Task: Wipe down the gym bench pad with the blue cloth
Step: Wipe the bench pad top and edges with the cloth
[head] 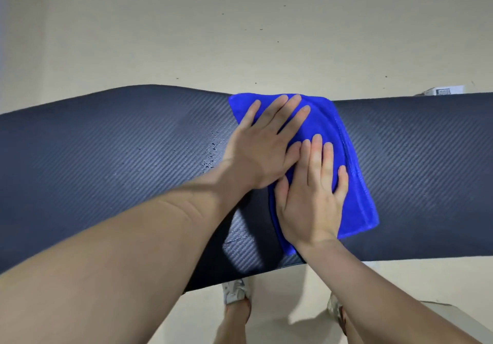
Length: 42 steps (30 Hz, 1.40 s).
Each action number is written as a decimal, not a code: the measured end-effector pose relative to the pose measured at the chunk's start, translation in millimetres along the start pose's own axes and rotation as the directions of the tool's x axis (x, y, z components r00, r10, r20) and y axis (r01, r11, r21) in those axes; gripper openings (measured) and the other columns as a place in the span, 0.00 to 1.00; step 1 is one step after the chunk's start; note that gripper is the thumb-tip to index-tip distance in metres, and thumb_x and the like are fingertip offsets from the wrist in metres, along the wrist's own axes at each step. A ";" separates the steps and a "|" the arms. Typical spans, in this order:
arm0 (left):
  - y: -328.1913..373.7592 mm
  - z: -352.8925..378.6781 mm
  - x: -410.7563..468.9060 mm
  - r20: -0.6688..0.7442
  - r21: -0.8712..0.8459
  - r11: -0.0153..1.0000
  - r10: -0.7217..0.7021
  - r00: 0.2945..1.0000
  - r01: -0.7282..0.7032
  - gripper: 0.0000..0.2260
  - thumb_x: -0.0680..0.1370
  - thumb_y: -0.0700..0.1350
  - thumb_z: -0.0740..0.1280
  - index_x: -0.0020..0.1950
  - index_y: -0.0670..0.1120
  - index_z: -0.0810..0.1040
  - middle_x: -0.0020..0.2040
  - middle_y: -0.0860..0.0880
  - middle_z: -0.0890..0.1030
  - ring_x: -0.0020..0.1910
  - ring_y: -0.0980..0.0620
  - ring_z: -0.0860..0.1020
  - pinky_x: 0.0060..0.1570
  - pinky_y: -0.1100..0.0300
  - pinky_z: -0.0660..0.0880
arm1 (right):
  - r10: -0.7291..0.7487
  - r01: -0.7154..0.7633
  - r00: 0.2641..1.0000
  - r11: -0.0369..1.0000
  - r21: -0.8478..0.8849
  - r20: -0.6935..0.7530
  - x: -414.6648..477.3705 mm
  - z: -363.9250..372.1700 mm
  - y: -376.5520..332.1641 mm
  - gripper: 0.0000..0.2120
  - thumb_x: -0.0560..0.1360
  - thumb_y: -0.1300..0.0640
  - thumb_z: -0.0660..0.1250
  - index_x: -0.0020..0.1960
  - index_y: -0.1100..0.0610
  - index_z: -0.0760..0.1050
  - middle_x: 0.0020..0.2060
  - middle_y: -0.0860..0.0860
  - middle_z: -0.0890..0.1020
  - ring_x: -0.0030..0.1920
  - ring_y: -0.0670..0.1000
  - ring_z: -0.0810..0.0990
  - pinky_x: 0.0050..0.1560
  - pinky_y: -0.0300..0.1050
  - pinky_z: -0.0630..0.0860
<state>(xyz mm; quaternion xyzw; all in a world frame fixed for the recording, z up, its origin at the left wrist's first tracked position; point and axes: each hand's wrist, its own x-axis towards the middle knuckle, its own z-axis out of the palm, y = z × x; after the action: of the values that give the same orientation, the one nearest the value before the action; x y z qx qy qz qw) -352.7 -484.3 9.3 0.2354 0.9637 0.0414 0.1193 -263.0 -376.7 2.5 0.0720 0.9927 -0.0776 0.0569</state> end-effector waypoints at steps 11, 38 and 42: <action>-121.7 -1.0 -68.1 -0.079 -0.003 0.983 -0.186 0.979 0.186 0.26 0.79 0.57 0.49 0.77 0.49 0.57 0.78 0.50 0.57 0.76 0.51 0.56 0.73 0.46 0.55 | -0.211 0.211 0.977 0.977 -0.029 0.031 -1.1 17.9 -124.2 0.30 0.79 0.46 0.49 0.77 0.60 0.57 0.78 0.55 0.58 0.78 0.52 0.54 0.74 0.60 0.54; -28.2 2.9 -18.7 -0.020 -0.031 0.972 -0.234 0.972 0.233 0.30 0.78 0.55 0.43 0.78 0.44 0.47 0.79 0.45 0.48 0.78 0.48 0.47 0.74 0.43 0.45 | -0.392 0.406 0.909 0.910 -0.083 0.141 36.5 -19.9 12.8 0.29 0.79 0.42 0.50 0.77 0.52 0.59 0.77 0.48 0.60 0.77 0.50 0.57 0.73 0.53 0.55; -32.7 5.5 -16.5 -0.079 -0.093 0.973 -0.217 0.973 0.209 0.29 0.79 0.56 0.48 0.78 0.45 0.53 0.78 0.45 0.54 0.77 0.48 0.51 0.73 0.43 0.47 | -0.273 0.277 0.960 0.958 -0.070 0.061 27.4 -9.7 -10.3 0.28 0.79 0.46 0.49 0.77 0.53 0.60 0.77 0.50 0.61 0.77 0.51 0.57 0.73 0.55 0.54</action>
<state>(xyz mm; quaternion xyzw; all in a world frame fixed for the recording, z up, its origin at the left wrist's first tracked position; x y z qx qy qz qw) -351.7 -520.8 3.0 0.1233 0.9851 0.0791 0.0899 -292.5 -381.5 10.1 -0.0707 0.9936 -0.0480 0.0737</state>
